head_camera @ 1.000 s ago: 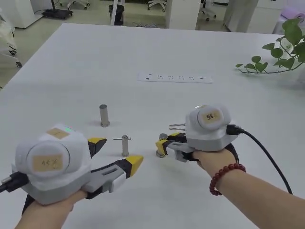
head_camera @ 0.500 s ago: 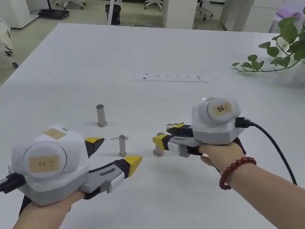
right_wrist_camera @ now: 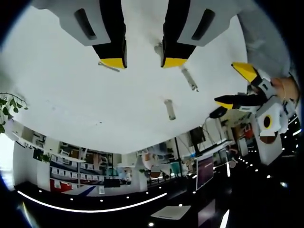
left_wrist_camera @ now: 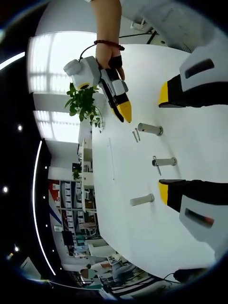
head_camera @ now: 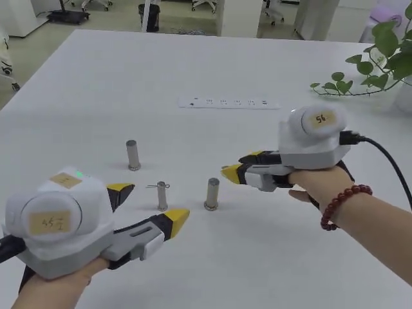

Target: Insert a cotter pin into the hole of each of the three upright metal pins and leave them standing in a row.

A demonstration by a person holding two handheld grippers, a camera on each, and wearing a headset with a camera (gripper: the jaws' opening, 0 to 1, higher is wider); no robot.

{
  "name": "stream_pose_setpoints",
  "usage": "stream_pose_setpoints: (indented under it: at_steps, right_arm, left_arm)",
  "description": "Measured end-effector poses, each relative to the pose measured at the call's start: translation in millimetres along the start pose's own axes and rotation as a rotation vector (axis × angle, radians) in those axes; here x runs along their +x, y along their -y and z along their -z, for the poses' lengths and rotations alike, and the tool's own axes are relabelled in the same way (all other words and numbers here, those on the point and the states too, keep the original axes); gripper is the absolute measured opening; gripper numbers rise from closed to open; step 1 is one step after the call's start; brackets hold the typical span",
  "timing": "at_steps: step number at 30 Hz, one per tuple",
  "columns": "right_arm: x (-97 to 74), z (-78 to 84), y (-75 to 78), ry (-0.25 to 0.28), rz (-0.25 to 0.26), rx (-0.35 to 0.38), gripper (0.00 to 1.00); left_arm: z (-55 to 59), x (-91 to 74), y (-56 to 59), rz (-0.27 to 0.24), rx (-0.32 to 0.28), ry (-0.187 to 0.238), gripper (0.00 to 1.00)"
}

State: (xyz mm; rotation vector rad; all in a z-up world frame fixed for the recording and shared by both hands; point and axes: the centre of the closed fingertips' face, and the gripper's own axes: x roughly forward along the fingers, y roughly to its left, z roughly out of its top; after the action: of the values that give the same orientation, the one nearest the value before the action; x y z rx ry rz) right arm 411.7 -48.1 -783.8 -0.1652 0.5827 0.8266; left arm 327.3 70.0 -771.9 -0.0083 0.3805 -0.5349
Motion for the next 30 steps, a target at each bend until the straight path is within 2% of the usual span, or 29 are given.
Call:
stream_pose_setpoints:
  at_steps: [4,10,16,19,21,25,27,30]
  right_arm:
    - [1.9,9.9,6.3,-0.057,-0.027,-0.030,0.29]
    - [8.4,25.6,22.7,-0.147,-0.031,-0.094,0.27]
    - [16.8,33.6,39.9,-0.219,-0.036,-0.167,0.25]
    - [22.0,34.7,46.0,-0.238,-0.046,-0.186,0.24]
    - [25.3,38.1,51.4,-0.271,-0.046,-0.223,0.23]
    - [32.4,42.1,54.1,-0.307,-0.072,-0.264,0.22]
    - [36.4,44.1,54.1,-0.327,-0.093,-0.313,0.19]
    - [42.9,47.0,54.8,-0.349,-0.111,-0.334,0.19]
  left_arm:
    - [-0.2,-0.2,-0.3,0.005,-0.003,0.003,0.64]
    - [0.2,-0.9,-1.5,0.012,0.002,0.003,0.68]
    - [-3.1,-1.1,-3.6,0.018,-0.023,0.026,0.73]
    - [-3.0,-1.1,-4.3,0.019,-0.024,0.025,0.76]
    - [-2.5,-0.9,-4.5,0.020,-0.026,0.024,0.77]
    - [-1.5,-0.6,-4.0,0.023,-0.027,0.020,0.80]
    - [-1.1,-0.7,-3.7,0.026,-0.023,0.019,0.81]
    - [-1.7,-0.5,-3.2,0.033,-0.016,0.020,0.83]
